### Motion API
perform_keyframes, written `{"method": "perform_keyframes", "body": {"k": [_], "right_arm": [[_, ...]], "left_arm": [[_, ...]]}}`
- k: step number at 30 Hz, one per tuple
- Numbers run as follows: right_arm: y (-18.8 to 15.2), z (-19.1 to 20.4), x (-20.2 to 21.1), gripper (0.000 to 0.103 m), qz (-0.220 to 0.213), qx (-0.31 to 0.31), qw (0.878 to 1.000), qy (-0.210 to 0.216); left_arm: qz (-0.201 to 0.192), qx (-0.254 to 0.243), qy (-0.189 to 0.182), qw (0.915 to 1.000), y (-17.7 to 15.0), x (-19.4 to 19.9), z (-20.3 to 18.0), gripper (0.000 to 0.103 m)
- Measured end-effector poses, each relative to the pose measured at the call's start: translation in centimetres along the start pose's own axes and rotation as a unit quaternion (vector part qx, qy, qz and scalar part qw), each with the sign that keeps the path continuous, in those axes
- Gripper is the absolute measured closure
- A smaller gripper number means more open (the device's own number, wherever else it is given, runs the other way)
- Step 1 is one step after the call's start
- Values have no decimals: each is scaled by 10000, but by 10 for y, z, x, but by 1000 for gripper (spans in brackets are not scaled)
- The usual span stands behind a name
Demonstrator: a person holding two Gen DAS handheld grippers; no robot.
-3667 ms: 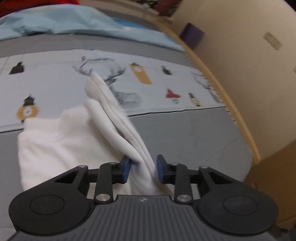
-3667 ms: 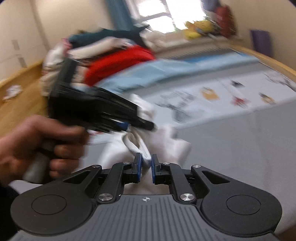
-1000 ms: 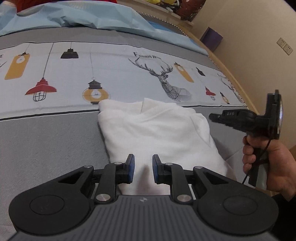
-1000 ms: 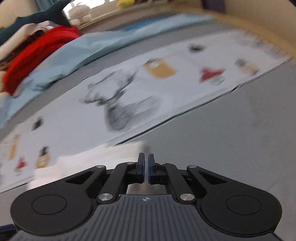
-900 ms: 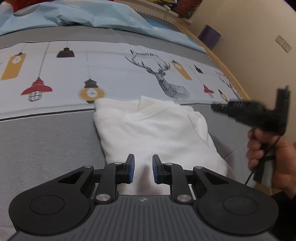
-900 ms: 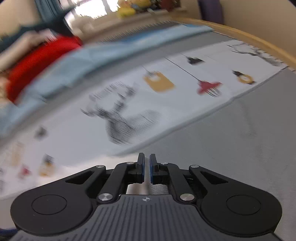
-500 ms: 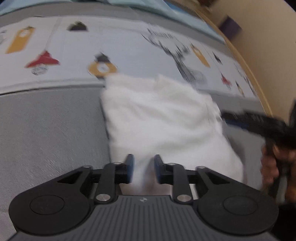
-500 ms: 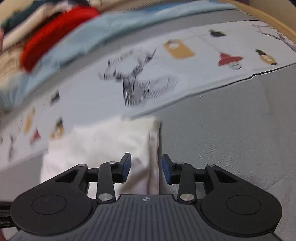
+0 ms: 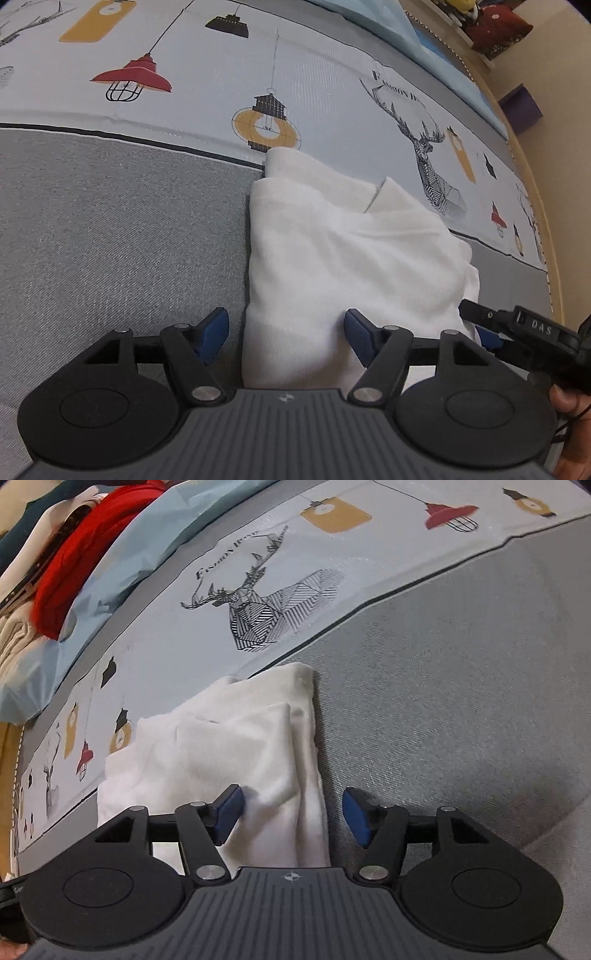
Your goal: Fold small clothes
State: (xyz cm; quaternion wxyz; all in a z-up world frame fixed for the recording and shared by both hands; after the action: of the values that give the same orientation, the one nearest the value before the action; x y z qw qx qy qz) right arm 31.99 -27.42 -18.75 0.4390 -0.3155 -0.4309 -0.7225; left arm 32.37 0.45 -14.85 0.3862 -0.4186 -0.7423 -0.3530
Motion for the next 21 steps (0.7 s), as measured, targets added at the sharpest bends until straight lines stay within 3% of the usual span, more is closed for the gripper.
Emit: {"method": "perform_keyframes", "body": {"k": [4,6,8,10,12,13,17,21], "right_arm": [[2,2,-2,41,-23,94,9999,63],[4,5,-3,56,-37,100,9998,155],[5,9,-4,62,-74,137,9997,164],[5,12,-5,68,-126,232,9996,90],[7,14,-6,79,-204,226,9995,61],[10,16,-5,81,-274,198,9994,57],[22,34,-1,86,-654,152,9974,250],[39,70,10,86,-1352,447,9883,546]], "left_arm": [[28,46,-114,9999,2,-5,-1,32],[37,-3,-173,9998,2,-8,-4,37],[34,-90,-164,9998,3,-9,-6,40],[17,-153,-156,9998,4,-9,-6,51],[-23,-184,-206,9996,7,-6,-6,69],[-54,-209,-248,9995,9,-4,-8,71],[-611,-688,-93,9957,22,15,-16,75],[-1265,-574,-159,9902,46,45,-8,74]]}}
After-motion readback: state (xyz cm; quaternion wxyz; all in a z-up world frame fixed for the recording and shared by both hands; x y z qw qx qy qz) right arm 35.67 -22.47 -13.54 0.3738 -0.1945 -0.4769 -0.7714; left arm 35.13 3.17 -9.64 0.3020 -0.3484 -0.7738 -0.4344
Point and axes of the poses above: each gripper's, at about its wrist camera, not at the fingertips, and x roughly against the way its jaws point, z to its left, y to its top, the point moved 9 cm from there along -x, roughly the way its jaws point, and after that the axes turned 8 degrees about x, right-handed, at the moved point
